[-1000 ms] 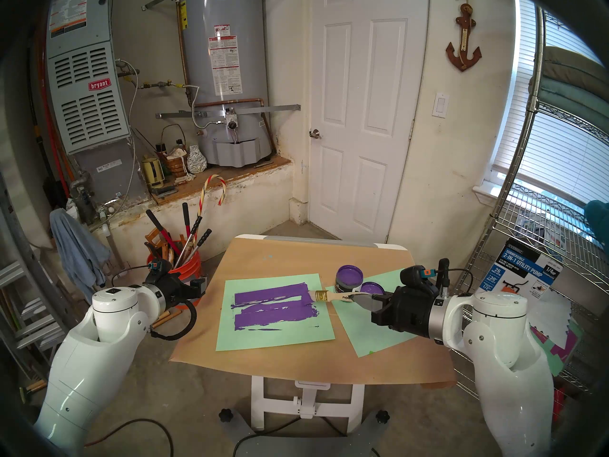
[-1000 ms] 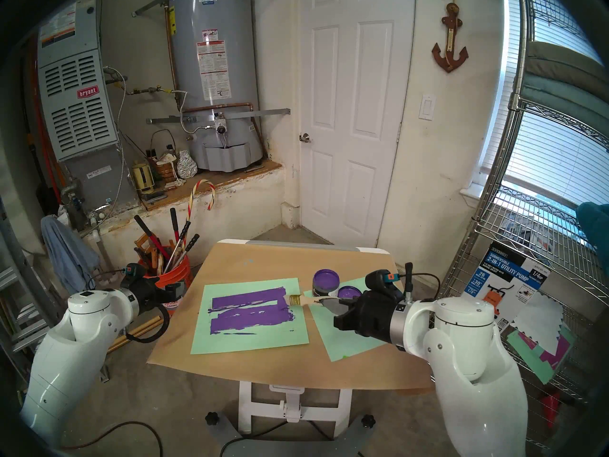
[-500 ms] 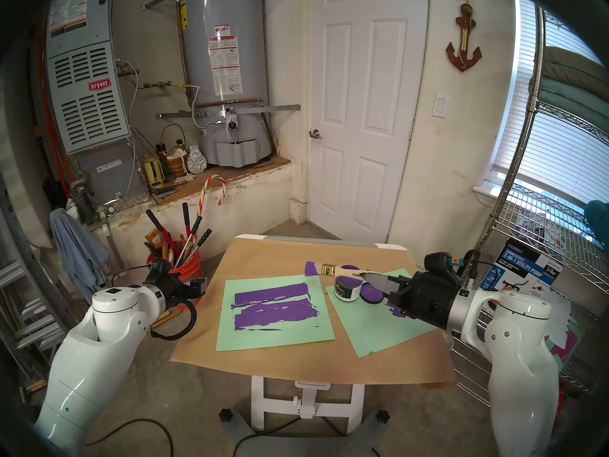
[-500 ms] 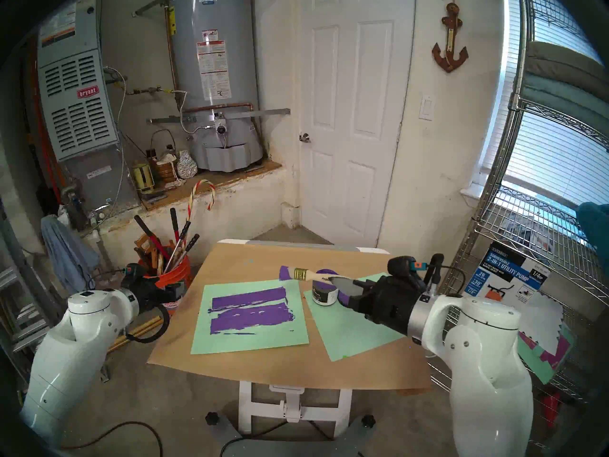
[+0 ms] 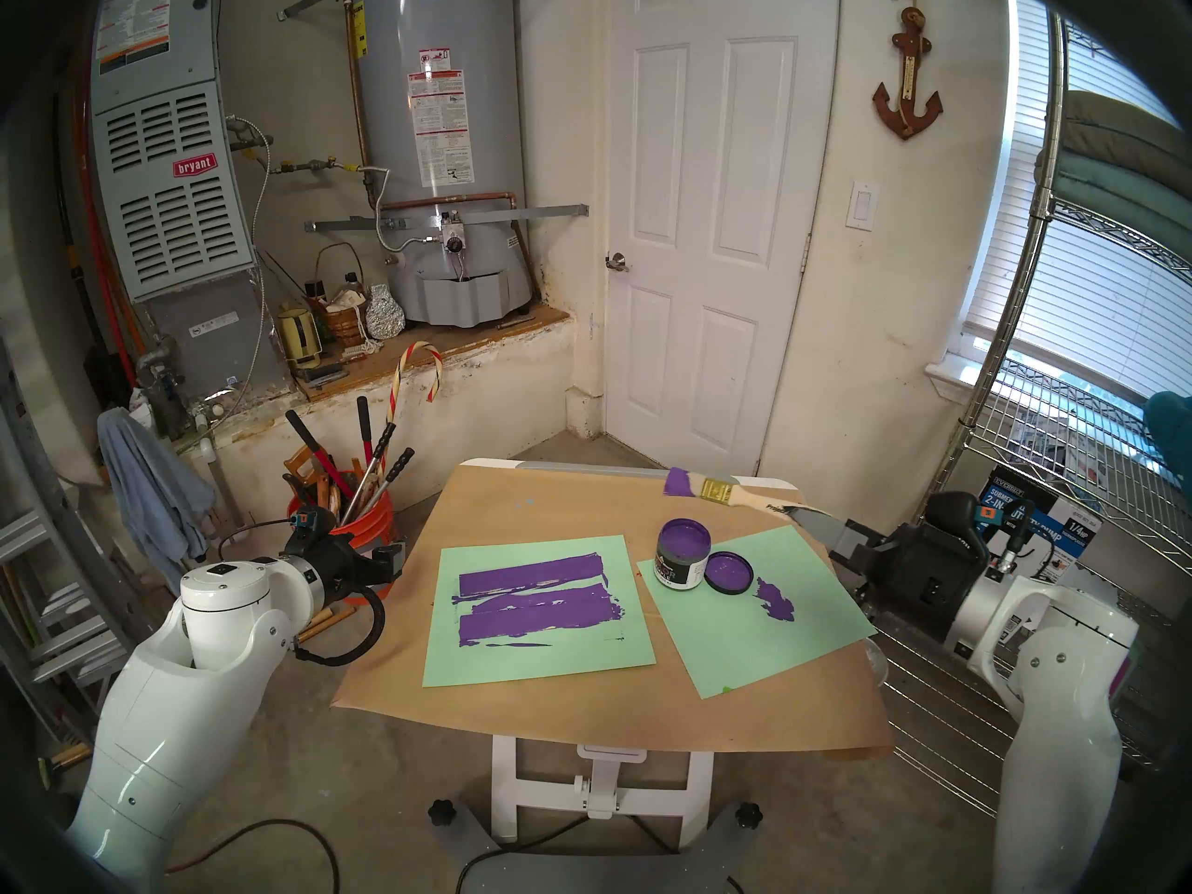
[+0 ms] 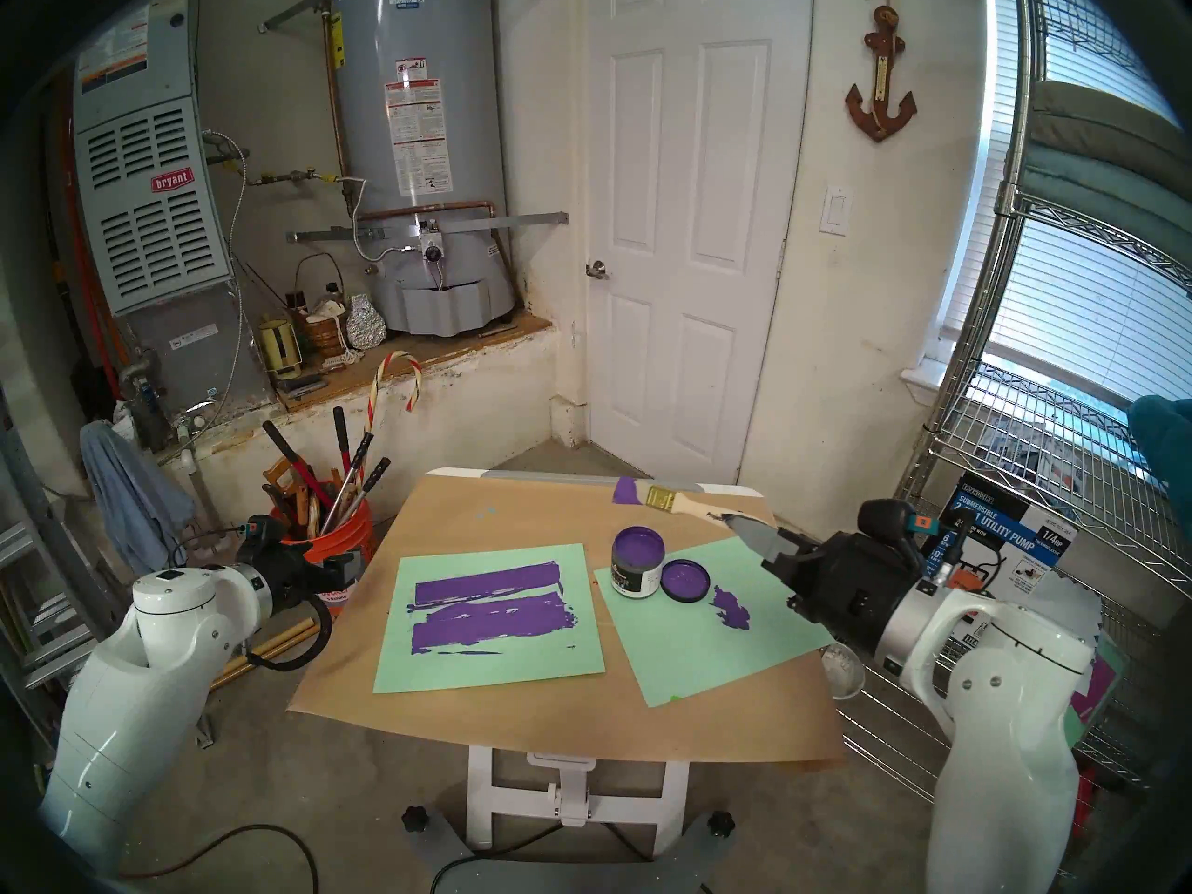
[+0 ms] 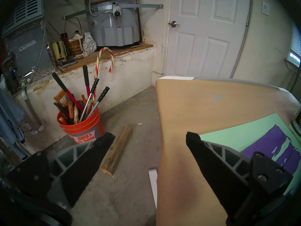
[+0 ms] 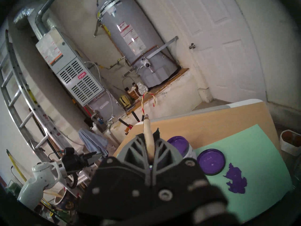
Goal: Pick up brush, dip the brush into paint, and paint the wood
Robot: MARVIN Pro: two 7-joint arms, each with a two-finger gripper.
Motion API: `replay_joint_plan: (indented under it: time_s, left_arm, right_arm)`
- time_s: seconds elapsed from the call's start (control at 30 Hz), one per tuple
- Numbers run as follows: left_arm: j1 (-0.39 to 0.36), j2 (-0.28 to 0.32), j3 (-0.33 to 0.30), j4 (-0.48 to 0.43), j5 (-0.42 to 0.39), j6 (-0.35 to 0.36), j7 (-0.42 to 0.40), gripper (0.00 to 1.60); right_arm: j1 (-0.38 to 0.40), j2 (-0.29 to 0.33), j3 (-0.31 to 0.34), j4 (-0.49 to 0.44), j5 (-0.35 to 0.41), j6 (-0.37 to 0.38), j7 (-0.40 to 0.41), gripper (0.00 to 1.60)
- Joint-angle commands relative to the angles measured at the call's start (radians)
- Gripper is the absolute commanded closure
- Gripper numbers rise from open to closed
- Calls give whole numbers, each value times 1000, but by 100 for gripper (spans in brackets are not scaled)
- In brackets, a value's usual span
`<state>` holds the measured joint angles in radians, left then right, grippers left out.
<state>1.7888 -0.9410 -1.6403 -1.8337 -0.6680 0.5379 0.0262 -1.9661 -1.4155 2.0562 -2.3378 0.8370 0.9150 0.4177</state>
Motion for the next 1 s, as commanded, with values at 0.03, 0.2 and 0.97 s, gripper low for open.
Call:
replay_joint_plan:
  time_s: [0.03,0.2,0.97]
  left_arm:
    - [-4,1,-9,-14,-2,-2,1,0]
    - [-4,1,-9,-15,-2,-2,1,0]
    - [-4,1,-10,-15,-2,-2,2,0]
  right_arm:
    - [-18,-26,111,10,59,-13,47,160]
    - [-35,-33,173,39,77,-26,77,160]
    - [-76,-7,244,151,78,-53,175,160]
